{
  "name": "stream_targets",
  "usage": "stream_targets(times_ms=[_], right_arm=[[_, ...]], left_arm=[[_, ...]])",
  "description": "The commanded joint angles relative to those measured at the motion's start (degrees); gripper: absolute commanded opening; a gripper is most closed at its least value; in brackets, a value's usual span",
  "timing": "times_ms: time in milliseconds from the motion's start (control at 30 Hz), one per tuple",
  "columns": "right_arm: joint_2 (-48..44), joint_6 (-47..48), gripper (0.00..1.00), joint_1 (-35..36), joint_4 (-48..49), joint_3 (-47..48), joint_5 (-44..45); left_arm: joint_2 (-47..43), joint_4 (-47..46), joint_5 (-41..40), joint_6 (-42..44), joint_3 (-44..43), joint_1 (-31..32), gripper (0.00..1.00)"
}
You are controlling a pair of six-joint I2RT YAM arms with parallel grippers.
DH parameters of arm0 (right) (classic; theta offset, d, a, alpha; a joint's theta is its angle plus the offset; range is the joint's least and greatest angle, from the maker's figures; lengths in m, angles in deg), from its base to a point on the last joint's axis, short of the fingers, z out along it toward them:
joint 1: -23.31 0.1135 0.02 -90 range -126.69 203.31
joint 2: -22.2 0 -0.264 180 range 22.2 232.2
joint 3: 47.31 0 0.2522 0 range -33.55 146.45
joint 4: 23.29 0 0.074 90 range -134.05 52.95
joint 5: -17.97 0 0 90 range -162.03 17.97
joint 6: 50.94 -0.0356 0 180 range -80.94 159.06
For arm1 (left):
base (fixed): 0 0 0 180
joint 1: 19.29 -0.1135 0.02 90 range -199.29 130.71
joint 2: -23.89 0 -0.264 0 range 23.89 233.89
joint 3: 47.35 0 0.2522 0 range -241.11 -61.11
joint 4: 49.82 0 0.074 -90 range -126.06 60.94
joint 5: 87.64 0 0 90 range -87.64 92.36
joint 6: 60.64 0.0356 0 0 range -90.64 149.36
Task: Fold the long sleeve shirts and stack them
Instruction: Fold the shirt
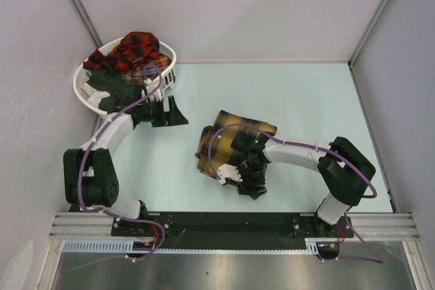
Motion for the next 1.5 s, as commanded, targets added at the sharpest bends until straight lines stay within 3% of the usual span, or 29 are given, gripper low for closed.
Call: stream_targets(times_ms=[0,167,600,833,967,1167,1467], right_arm=[[-3.4,4.1,0.9,-4.0,-8.4,3.1,-3.4],[-4.6,-4.2,0.96,-11.1,-10.0,12.1,-10.3],[3.1,-14.1,0.93,-29.3,-5.6,16.9,-13.4],[5.1,-14.2,0.93,-31.3,-6.5,18.9,-14.4],[5.0,-13.8,0.93,-31.7,-7.4,19.2,-14.3],[6.5,-13.2,0.92,-31.8,-8.7,20.2,-14.4],[6.8,-13.5,0.92,-32.1,-9.2,20.2,-14.3]], left_arm=[[5.7,-8.6,6.7,-6.5,3.9,3.8,0.94],[12.6,-14.7,9.8,-11.7,5.6,7.0,0.89],[29.3,-28.2,17.2,-15.6,5.8,7.5,0.73],[33.2,-25.9,18.0,-15.0,2.5,7.2,0.7],[29.4,-25.3,13.5,-13.3,1.6,4.5,0.79],[34.8,-24.2,11.7,-15.0,-5.8,5.1,0.84],[39.2,-20.7,12.8,-16.5,-9.0,7.1,0.8]])
